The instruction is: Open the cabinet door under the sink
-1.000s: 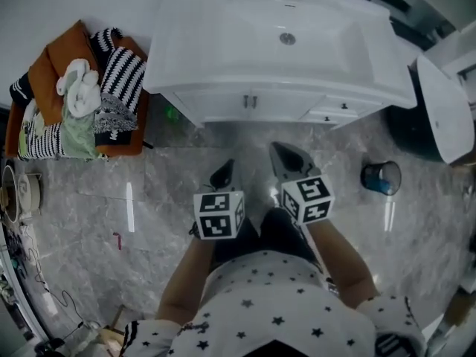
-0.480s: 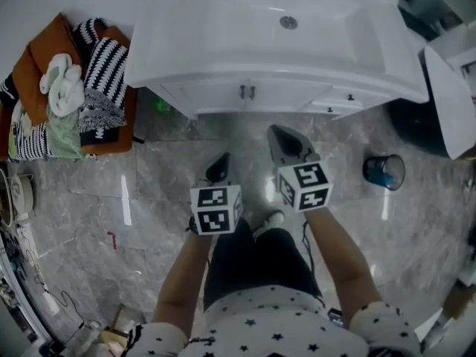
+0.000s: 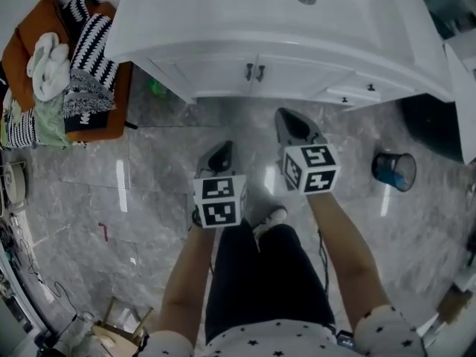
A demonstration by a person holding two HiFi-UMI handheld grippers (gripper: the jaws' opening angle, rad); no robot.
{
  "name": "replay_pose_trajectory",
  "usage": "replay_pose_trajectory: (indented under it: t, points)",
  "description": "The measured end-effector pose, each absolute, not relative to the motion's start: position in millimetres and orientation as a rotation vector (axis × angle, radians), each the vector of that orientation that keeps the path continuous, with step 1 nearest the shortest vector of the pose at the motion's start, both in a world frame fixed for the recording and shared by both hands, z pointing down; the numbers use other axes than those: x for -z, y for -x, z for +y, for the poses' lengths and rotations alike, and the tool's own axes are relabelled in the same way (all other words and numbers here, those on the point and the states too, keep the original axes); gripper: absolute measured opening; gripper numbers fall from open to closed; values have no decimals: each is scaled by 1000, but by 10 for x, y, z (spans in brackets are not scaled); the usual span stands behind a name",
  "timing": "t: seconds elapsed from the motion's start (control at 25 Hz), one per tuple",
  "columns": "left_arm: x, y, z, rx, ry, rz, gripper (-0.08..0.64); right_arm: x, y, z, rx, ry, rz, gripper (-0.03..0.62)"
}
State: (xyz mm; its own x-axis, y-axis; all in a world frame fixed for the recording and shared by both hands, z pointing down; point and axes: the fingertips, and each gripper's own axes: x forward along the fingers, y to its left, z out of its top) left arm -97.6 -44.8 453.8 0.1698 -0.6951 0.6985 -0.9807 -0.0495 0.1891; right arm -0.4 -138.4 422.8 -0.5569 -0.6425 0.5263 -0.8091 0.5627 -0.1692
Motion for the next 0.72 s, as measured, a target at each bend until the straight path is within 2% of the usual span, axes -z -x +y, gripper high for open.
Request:
replay_pose_trajectory:
  t: [0.4, 0.72]
  points:
    - [-5237, 1108, -514, -544, -1752, -1592, 5, -5074, 58, -1804, -611, -1246, -2332, 9]
    - [-5539, 1225, -581, -523, -1737, -1597, 5, -5398, 222, -2136, -575, -1266, -2332, 66]
